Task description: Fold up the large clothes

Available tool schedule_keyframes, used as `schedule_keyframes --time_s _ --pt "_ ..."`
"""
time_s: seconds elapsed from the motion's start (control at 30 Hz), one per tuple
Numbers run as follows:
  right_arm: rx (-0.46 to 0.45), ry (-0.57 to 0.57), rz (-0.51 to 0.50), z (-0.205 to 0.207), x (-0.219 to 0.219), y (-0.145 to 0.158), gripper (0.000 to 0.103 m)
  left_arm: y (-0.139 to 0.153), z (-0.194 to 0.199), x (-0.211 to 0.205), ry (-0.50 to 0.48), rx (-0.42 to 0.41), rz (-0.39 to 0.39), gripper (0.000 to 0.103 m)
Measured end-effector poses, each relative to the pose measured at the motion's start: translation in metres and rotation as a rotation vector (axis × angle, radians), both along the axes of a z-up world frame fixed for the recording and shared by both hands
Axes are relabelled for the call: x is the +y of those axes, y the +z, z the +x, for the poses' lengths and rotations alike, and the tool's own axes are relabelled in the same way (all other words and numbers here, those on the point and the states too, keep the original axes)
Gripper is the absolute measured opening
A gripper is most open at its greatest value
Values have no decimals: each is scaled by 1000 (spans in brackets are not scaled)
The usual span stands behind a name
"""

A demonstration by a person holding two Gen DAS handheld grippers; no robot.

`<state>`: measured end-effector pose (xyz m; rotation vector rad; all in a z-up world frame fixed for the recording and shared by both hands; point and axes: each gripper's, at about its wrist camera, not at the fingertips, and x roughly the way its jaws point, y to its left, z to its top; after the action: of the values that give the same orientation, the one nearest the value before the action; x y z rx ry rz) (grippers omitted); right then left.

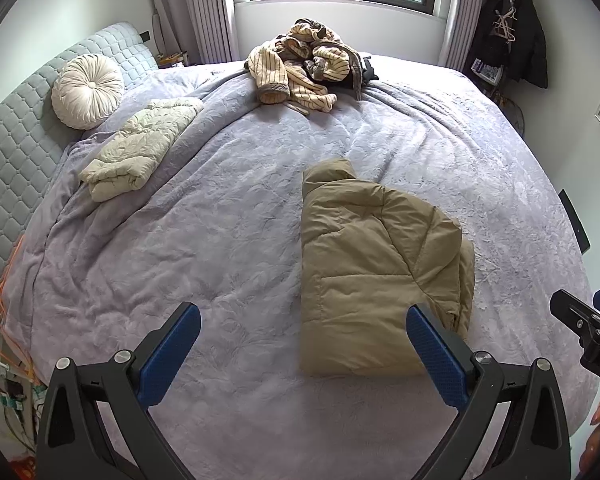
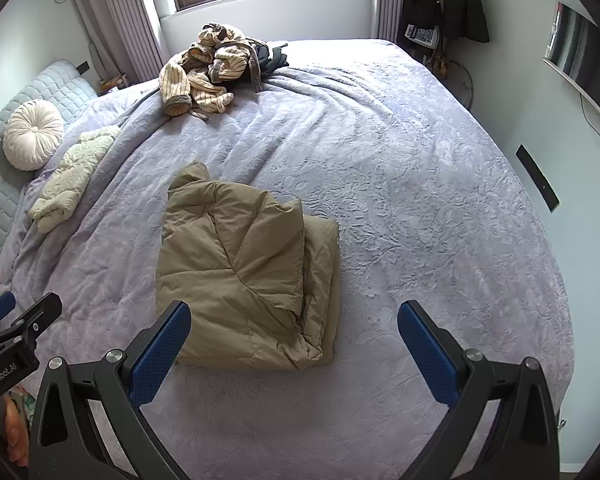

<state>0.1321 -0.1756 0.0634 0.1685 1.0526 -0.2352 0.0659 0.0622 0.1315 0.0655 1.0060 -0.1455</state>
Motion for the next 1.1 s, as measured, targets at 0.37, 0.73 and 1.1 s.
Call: schedule_keyframes --time_s 0.37,0.73,1.1 --pt "0 -1 0 0 0 1 103 0 1 0 -10 3 1 103" --pt "3 3 2 1 -3 1 103 0 1 -1 -9 2 2 103" --pt "4 1 10 -2 -4 0 103 0 1 -1 -10 3 1 103"
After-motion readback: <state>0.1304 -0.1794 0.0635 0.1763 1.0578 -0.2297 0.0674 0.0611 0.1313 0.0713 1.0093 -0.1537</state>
